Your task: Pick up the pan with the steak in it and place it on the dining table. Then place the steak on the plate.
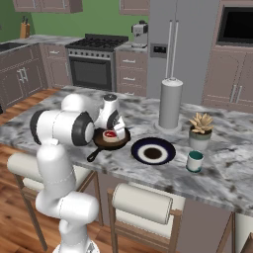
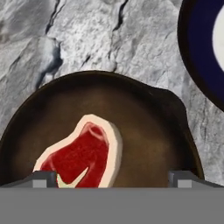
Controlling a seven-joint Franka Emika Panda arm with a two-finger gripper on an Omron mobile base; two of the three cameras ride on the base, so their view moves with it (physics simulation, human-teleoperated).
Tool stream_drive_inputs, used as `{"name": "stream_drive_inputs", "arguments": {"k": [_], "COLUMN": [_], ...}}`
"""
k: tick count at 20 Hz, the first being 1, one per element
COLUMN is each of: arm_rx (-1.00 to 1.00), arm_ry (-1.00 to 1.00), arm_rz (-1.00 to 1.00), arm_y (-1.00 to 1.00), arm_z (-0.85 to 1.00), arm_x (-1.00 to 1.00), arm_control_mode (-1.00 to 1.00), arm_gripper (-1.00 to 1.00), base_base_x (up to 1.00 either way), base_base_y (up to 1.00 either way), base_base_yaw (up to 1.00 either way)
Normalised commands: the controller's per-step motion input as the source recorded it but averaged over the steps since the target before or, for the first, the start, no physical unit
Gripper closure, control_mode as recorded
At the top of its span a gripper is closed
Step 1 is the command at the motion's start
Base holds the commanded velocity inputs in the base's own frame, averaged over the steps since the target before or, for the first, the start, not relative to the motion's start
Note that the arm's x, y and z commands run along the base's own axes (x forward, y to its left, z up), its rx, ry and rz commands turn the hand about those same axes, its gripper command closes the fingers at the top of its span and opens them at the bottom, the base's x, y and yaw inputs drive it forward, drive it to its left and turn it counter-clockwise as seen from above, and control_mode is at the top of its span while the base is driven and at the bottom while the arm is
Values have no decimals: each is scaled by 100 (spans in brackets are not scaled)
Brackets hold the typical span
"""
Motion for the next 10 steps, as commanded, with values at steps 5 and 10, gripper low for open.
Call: {"name": "stream_drive_inputs", "arguments": {"k": [5, 10], "arm_rx": [0, 0], "arm_ry": [2, 1], "arm_rz": [-7, 0], "arm_y": [7, 0], "arm_z": [-8, -1], "arm_x": [29, 1], "arm_control_mode": [-100, -100], "arm_gripper": [-100, -100], "base_base_x": [0, 0], "base_base_y": [0, 0], "base_base_yaw": [0, 0]}}
